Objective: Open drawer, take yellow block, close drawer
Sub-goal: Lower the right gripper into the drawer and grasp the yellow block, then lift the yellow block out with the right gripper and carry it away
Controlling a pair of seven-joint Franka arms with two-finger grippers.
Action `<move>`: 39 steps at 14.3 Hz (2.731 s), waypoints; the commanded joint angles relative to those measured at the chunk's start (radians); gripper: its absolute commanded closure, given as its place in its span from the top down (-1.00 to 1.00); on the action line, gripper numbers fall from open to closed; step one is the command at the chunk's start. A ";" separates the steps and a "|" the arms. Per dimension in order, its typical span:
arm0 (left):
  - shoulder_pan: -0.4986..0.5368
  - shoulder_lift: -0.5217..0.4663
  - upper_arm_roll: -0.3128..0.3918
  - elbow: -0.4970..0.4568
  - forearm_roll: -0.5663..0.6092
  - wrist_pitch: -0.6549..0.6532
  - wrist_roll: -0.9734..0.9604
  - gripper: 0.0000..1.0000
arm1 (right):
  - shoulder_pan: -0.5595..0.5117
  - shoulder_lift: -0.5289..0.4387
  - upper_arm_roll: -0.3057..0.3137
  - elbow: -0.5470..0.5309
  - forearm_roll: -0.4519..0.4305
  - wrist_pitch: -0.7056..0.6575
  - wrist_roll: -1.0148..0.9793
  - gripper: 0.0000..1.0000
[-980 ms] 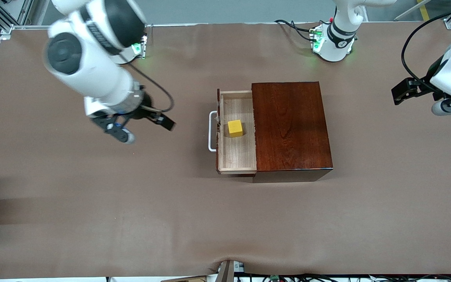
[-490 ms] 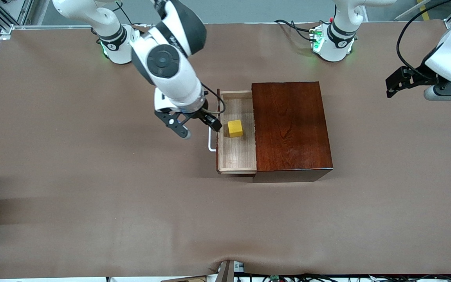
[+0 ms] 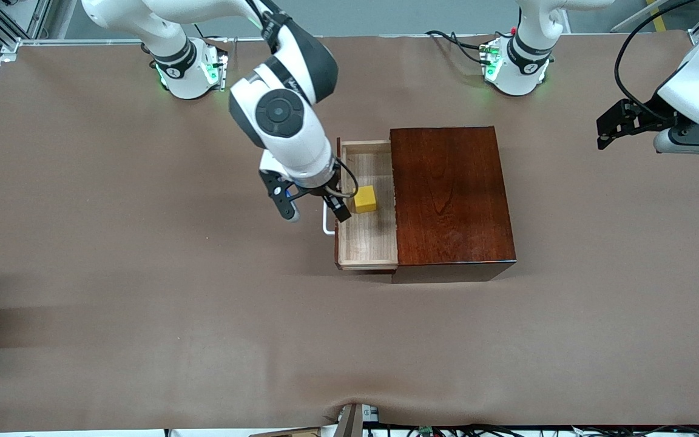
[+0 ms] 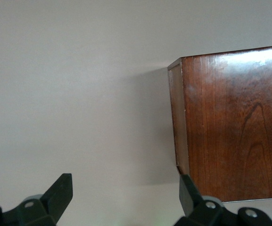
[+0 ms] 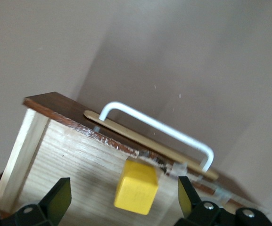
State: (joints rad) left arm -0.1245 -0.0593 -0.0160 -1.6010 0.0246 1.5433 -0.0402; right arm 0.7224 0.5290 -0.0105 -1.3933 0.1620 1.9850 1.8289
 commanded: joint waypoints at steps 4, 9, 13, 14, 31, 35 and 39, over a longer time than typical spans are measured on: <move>0.013 -0.016 -0.002 -0.019 -0.022 -0.003 0.025 1.00 | 0.071 0.071 -0.008 0.034 -0.009 0.046 0.352 1.00; 0.014 -0.017 -0.002 -0.036 -0.022 0.008 0.025 1.00 | 0.101 0.129 -0.011 0.030 -0.029 0.055 0.375 1.00; 0.014 -0.022 -0.002 -0.054 -0.020 0.034 0.025 1.00 | 0.115 0.147 -0.011 0.027 -0.058 0.096 0.377 1.00; 0.014 -0.022 -0.002 -0.056 -0.020 0.035 0.025 1.00 | 0.121 0.154 -0.011 0.023 -0.058 0.115 0.380 1.00; 0.023 -0.022 -0.002 -0.069 -0.020 0.055 0.025 1.00 | 0.098 0.120 -0.012 0.083 -0.046 0.068 0.394 -1.00; 0.023 -0.024 -0.004 -0.077 -0.020 0.063 0.025 1.00 | 0.029 0.120 -0.003 0.214 -0.039 -0.084 0.391 -1.00; 0.023 -0.033 -0.005 -0.080 -0.020 0.058 0.025 1.00 | -0.014 0.082 -0.005 0.231 -0.033 -0.150 0.252 -1.00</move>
State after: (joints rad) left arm -0.1147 -0.0595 -0.0145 -1.6549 0.0245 1.5887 -0.0401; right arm 0.7333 0.6396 -0.0284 -1.1690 0.1202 1.8821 2.1727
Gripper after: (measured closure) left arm 0.000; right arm 0.441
